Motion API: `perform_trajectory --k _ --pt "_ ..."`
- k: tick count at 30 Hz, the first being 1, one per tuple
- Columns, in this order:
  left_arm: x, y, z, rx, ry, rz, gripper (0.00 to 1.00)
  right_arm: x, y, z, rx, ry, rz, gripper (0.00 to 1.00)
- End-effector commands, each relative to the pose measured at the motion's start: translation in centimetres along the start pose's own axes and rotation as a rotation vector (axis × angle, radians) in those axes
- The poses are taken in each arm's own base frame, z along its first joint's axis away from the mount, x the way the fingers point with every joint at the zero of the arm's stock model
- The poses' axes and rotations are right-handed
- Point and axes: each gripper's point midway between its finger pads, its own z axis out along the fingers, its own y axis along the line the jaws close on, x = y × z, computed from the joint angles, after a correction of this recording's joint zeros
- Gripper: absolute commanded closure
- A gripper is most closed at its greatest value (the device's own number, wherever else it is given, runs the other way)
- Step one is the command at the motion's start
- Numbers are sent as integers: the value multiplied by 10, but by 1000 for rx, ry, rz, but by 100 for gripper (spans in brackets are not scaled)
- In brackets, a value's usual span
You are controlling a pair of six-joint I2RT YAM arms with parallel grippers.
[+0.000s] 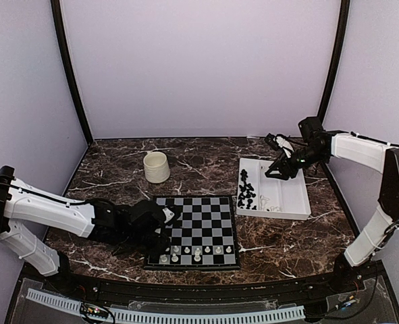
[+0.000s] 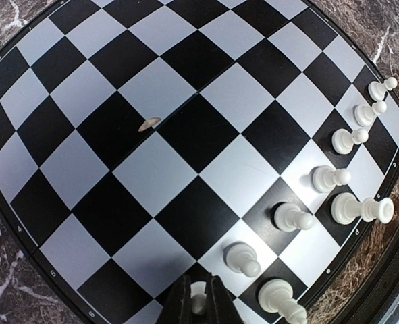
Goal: Set up the chess pieces on the board
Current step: Place the pawn on b2, then pick up the king from the storage box.
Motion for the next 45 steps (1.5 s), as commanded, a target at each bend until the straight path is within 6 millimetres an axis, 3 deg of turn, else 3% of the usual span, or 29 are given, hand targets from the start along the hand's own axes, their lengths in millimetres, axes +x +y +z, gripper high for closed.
perform_trajectory --k 1,11,23,27,34,38,41,45 --pt "13 8 -3 -30 29 -3 90 -1 0 1 -10 -10 -10 54" --pt "15 8 -5 -37 31 -4 88 -2 1 0 -14 -10 -9 54" --pt "14 8 -6 -46 27 -1 73 -2 2 0 -21 -12 -10 54" --pt "3 7 -13 -39 -12 -7 68 -5 4 -1 -32 -20 -7 54" --pt "-56 -7 -58 19 -213 22 58 -18 5 -7 -50 -29 2 54" --pt "-97 -3 -81 -16 -332 29 47 -20 -3 -8 -28 4 16 54" --pt "-127 6 -83 -23 -370 -1 43 -14 -20 -3 29 66 42 54" --pt "-182 17 -85 33 -433 -91 43 3 -32 10 20 178 106 58"
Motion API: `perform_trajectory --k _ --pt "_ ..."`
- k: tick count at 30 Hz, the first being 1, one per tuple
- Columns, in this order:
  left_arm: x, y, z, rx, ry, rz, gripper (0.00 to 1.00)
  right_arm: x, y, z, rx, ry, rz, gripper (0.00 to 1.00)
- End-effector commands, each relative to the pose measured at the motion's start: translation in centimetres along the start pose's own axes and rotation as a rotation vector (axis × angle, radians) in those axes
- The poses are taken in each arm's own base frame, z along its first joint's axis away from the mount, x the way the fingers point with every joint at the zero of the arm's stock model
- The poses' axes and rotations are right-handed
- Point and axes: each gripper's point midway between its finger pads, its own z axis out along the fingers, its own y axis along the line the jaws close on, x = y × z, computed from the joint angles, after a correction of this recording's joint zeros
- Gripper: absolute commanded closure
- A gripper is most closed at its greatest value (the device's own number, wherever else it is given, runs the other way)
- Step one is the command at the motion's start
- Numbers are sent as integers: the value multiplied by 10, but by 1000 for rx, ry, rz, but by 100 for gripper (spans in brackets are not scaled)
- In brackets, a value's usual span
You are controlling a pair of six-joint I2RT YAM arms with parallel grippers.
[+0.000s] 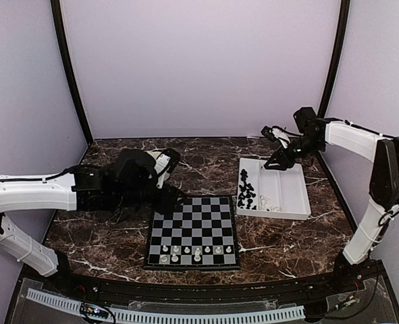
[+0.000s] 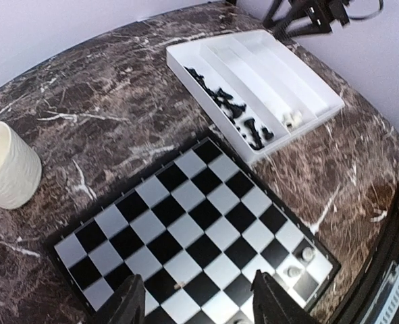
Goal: Set up the chess pieces on the board
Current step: Pick up the king from the storage box.
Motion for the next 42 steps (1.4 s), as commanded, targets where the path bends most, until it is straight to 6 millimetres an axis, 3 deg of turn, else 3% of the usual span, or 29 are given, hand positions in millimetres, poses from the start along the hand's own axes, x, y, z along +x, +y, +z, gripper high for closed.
perform_trajectory --k 1,6,11,17,23,27,42 --pt "-56 9 17 35 -87 -59 43 23 -13 15 -5 146 83 59" --pt "-93 4 36 50 -120 -31 43 52 -10 29 -47 255 42 61" --pt "-112 5 54 85 -116 -47 43 80 -7 42 -88 353 -6 62" --pt "-130 10 65 110 -123 -54 43 98 3 47 -108 408 -115 66" --pt "-133 18 70 108 -113 -60 43 101 25 44 -135 428 -384 70" --pt "-133 24 70 96 -106 -69 43 100 26 51 -115 471 -545 71" --pt "-123 32 74 78 -89 -101 43 99 32 69 -128 583 -822 68"
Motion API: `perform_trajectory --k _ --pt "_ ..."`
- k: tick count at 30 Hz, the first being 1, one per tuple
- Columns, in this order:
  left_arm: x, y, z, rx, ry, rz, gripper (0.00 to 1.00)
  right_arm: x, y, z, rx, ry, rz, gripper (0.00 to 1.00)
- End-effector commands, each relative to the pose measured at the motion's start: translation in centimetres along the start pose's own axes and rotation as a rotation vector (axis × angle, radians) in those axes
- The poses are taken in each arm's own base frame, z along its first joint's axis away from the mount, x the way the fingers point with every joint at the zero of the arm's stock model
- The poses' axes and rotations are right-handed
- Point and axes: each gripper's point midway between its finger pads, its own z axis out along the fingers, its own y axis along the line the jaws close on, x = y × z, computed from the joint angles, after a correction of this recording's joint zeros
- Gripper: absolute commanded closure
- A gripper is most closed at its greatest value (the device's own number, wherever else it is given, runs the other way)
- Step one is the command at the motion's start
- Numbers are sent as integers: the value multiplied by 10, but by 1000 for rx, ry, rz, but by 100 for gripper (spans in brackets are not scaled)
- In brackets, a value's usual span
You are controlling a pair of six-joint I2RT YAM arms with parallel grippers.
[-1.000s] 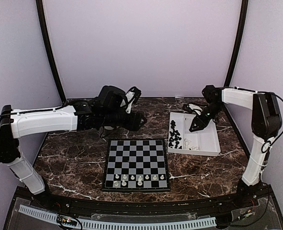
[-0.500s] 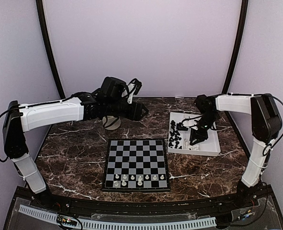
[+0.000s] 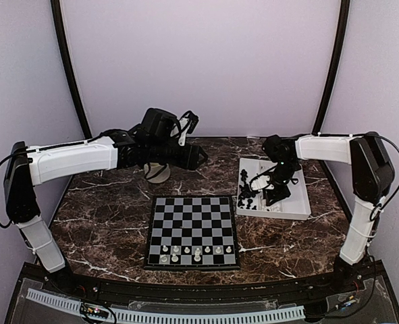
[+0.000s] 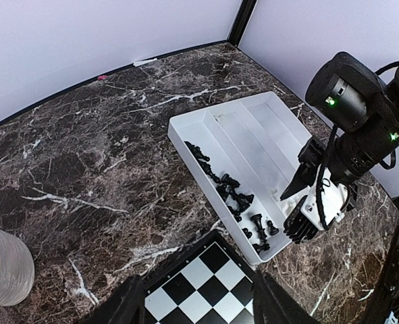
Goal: Set up the chess pieces on the board
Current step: Pick up the king from the storage box.
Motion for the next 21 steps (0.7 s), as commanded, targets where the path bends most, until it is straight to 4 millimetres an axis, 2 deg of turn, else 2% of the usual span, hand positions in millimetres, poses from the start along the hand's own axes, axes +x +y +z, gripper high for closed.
perform_trajectory --k 1,8,16,21 --pt "-4 2 -5 -3 -10 -11 43 -6 -8 2 20 26 -81 68" --pt "-1 3 -6 0 -12 -19 43 -10 -6 8 11 41 -124 66" --pt "2 2 -4 11 -6 -32 43 1 2 22 -48 98 -139 65" --pt "4 2 -3 18 -6 -35 43 4 2 21 -55 105 -125 66"
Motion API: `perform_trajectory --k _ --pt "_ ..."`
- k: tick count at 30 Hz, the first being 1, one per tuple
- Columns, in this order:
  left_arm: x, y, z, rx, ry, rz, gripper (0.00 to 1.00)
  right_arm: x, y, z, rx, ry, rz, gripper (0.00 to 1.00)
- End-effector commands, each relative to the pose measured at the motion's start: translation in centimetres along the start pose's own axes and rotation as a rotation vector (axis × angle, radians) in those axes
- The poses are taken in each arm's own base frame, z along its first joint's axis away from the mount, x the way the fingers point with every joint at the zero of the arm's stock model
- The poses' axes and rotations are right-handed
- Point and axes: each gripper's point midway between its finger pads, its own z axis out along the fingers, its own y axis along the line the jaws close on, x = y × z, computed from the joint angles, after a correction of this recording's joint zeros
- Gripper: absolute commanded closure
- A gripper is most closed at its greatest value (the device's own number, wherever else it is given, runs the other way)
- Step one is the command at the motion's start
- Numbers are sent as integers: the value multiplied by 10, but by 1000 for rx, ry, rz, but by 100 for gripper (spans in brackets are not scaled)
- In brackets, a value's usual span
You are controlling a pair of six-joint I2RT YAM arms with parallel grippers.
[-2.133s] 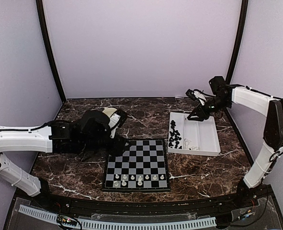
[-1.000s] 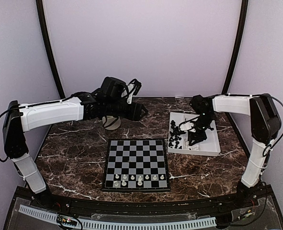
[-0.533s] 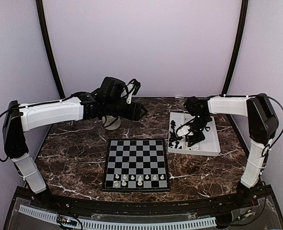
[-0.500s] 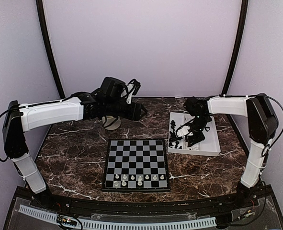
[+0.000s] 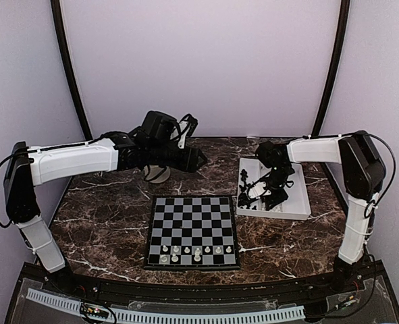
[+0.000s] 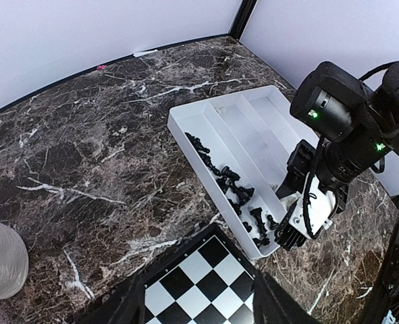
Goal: Set up the chess pieces on the board
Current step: Pick up the king from the storage box.
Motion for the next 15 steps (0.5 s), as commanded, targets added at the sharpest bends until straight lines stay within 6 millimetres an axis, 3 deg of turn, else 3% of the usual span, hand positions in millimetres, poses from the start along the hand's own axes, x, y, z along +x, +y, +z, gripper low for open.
perform_trajectory --k 1,15 --pt "-5 -1 -6 17 -24 -12 43 0 1 -3 -16 6 -2 66" --pt "-3 -1 1 38 -19 -12 43 10 -7 -6 -5 -7 105 79"
